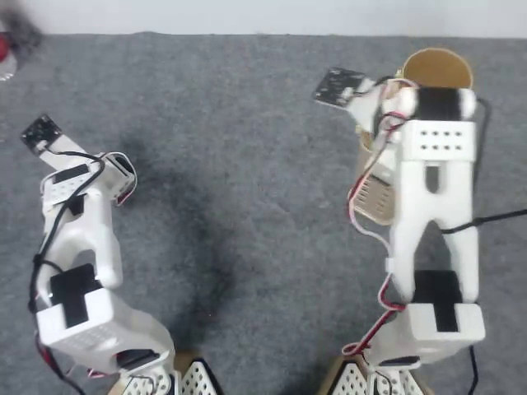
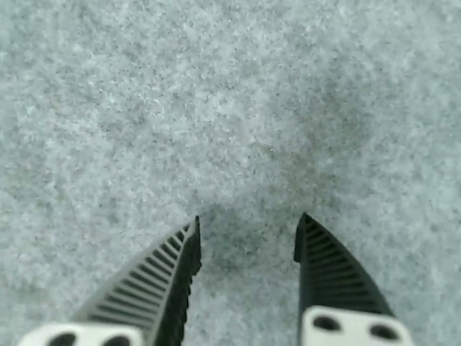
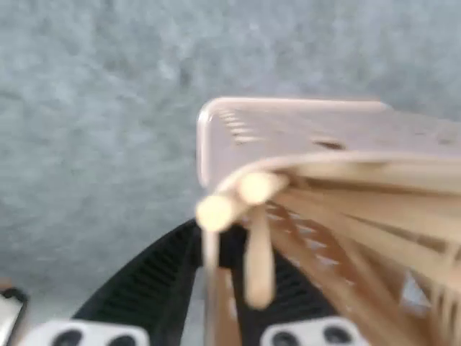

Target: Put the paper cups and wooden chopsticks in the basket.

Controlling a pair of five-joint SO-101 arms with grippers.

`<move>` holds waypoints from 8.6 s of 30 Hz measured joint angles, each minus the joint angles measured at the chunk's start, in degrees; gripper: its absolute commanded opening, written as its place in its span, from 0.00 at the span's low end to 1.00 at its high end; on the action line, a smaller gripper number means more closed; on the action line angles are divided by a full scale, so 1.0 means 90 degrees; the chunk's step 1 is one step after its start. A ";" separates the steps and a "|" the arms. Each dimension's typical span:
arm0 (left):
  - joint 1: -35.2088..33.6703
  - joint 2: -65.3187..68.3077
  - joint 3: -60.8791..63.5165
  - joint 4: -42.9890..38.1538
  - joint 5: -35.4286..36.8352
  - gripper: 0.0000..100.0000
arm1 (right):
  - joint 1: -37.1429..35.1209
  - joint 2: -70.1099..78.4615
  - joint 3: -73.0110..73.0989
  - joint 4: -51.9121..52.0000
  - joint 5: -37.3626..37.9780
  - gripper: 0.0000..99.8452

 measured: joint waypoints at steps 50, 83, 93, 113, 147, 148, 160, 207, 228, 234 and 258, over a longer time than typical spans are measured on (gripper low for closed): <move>0.0088 0.0000 0.0000 0.0000 0.0000 0.21 | -0.3136 0.2002 -0.2266 -0.3370 -0.5822 0.01; 0.0088 0.0000 0.0000 0.0000 0.0000 0.21 | -0.2706 0.2002 -0.2403 -0.3643 -0.5851 0.22; 0.0088 0.0000 0.0000 0.0000 0.0000 0.21 | -0.3214 0.2002 -0.2413 -0.3643 -0.5763 0.22; 0.0088 0.0000 0.0000 0.0000 0.0000 0.21 | -0.3692 -0.0469 -0.2413 -0.3360 -0.5011 0.10; 0.1270 -1.1096 0.4376 0.3009 -0.2960 0.24 | 0.0918 -0.8664 0.5490 -0.1162 -0.4718 0.01; 0.1328 -1.1360 0.4835 0.2930 -0.3087 0.24 | 0.0938 -0.9065 0.6144 -0.1426 -0.4718 0.01; 0.1973 -1.2278 0.7404 0.2110 -0.3634 0.24 | 0.0928 -1.1839 1.1087 -0.2901 -0.4718 0.04; 0.1963 -1.2278 0.7433 0.3223 -0.3634 0.24 | 0.2471 -1.1956 1.2777 -0.2882 -0.4708 0.04; 0.1963 -1.2278 0.7433 0.3223 -0.3634 0.24 | 0.2471 -1.1956 1.2777 -0.2882 -0.4708 0.04; 0.1963 -1.2278 0.7433 0.3223 -0.3634 0.24 | 0.2471 -1.1956 1.2777 -0.2882 -0.4708 0.04; 0.1963 -1.2278 0.7433 0.3223 -0.3634 0.24 | 0.2471 -1.1956 1.2777 -0.2882 -0.4708 0.04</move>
